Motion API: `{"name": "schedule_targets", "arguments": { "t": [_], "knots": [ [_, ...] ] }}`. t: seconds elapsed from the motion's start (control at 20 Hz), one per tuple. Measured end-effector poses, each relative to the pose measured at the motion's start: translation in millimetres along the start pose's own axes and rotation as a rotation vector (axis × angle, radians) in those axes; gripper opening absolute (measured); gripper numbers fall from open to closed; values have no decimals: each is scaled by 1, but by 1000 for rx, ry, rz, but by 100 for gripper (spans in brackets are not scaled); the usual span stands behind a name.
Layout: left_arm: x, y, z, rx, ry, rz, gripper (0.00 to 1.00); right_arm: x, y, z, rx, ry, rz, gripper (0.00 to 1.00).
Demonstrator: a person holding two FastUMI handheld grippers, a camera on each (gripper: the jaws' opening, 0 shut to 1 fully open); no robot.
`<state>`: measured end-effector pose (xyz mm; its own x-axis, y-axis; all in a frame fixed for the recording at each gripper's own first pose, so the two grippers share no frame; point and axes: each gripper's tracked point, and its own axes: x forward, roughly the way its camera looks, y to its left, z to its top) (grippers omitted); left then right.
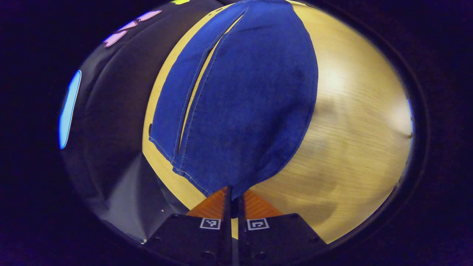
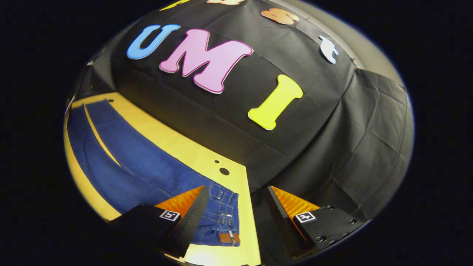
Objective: Grasp the waist and the cuffs of the jeans and fold them to make the two legs overlap; first hold the waist and fold one-third of the jeans toward the cuffs, then hold the cuffs and fold the remaining one-third in the same direction to finish folding.
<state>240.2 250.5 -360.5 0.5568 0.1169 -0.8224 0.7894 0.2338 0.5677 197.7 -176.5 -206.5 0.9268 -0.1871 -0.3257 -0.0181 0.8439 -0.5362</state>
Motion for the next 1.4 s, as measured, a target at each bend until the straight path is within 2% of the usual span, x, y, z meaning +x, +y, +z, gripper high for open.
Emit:
{"name": "schedule_targets", "arguments": {
  "t": [0.1, 0.2, 0.3, 0.4, 0.5, 0.55, 0.65, 0.85, 0.9, 0.95, 1.1, 1.2, 1.25, 1.4],
  "knots": [
    [-1, -3, 2, -15, 7, -34, 6, 5, -4, -12, -130, -15, 31, 96],
    [-3, -12, 4, -50, 8, -100, 6, 12, -3, -33, -266, -3, 104, 96],
    [-4, -16, 5, -44, 7, -126, 6, 12, 7, -61, -385, 37, 222, 96],
    [-6, -17, 2, -16, 6, -111, 6, 7, 13, -99, -534, 90, 342, 96],
    [-5, -19, 3, -26, 7, -96, 6, -1, 23, -152, -741, 176, 498, 96],
    [-6, -19, 4, -37, 9, -93, 6, -4, 27, -173, -800, 207, 542, 96],
    [-6, -18, 4, -49, 11, -83, 6, 2, 27, -203, -914, 241, 545, 96],
    [-5, -16, 5, -91, 22, -57, 6, 11, 49, -242, -964, 319, 582, 96],
    [-5, -16, 4, -97, 26, -55, 6, 15, 53, -243, -997, 313, 583, 97],
    [-5, -17, 5, -95, 32, -54, 6, 22, 58, -235, -1042, 257, 570, 93],
    [-5, -16, 6, -85, 35, -52, 6, 37, 64, -235, -1050, 253, 562, 93],
    [-5, -15, 7, -73, 36, -45, 6, 40, 69, -239, -1041, 276, 569, 85],
    [-4, -15, 8, -67, 36, -39, 6, 40, 73, -242, -1034, 288, 577, 66],
    [-9, -17, 9, -73, 43, -18, 6, 43, 74, -244, -1054, 272, 573, 25]
  ]
}}
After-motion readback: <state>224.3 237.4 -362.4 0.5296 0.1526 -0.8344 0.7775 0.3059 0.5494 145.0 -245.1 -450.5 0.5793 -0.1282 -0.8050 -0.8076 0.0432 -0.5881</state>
